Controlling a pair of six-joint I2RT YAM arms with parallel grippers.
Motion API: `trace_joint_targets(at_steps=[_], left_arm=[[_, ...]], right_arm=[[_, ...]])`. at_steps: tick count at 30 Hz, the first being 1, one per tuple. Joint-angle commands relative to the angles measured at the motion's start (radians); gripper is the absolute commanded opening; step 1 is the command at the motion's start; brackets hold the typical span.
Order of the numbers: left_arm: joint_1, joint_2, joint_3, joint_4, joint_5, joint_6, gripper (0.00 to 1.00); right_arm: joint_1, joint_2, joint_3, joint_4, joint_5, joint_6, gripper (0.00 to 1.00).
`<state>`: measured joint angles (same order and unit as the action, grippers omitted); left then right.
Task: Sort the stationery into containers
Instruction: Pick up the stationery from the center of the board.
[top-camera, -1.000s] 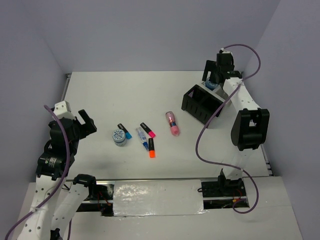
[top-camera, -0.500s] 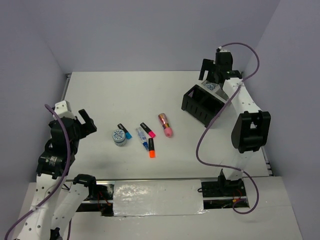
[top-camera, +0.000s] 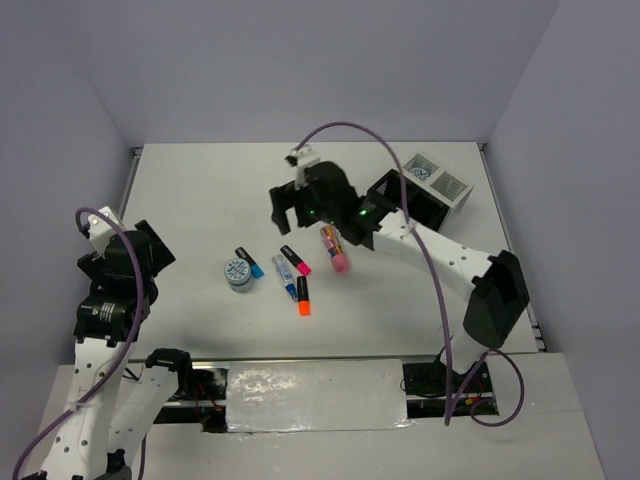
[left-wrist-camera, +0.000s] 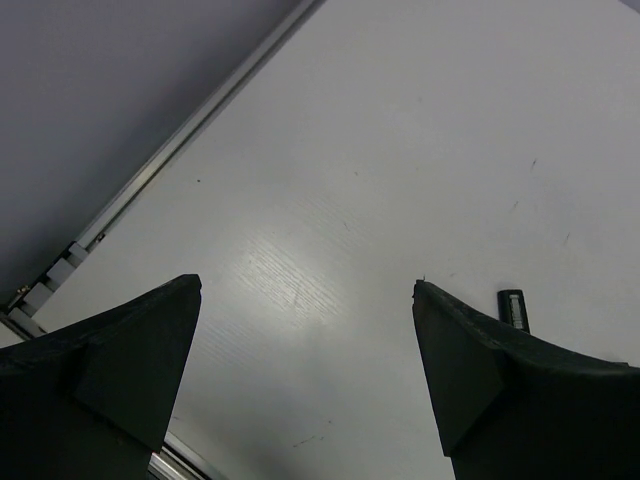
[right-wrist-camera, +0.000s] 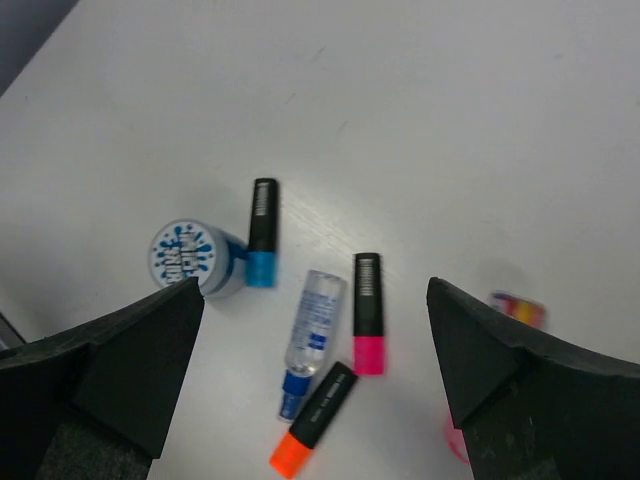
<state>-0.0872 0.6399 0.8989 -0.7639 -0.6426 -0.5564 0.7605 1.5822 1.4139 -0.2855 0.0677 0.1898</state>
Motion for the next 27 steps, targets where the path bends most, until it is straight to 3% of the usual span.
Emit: trace_joint_targets(at_steps=[1,6,9,15,27], left_arm=[[0.009,-0.052,0.046,-0.018,-0.095,-0.046,0.99],[0.009,-0.129,0.054,-0.064,-0.170,-0.094,0.99],[0.009,-0.141,0.052,-0.058,-0.169,-0.091,0.99],[0.009,-0.126,0.049,-0.046,-0.144,-0.074,0.99],[0.009,-0.123,0.041,-0.022,-0.111,-0.051,0.99]], right_arm=[[0.114,0.116,0.045,0.072,0.046,0.011,1.00],[0.249,0.327,0.213,-0.009,0.125,-0.020,1.00],[0.270,0.392,0.241,0.009,0.055,-0.019,1.00],[0.330,0.479,0.310,-0.006,-0.014,-0.072,1.00],[0.344,0.585,0.359,-0.038,0.035,-0.075,1.00]])
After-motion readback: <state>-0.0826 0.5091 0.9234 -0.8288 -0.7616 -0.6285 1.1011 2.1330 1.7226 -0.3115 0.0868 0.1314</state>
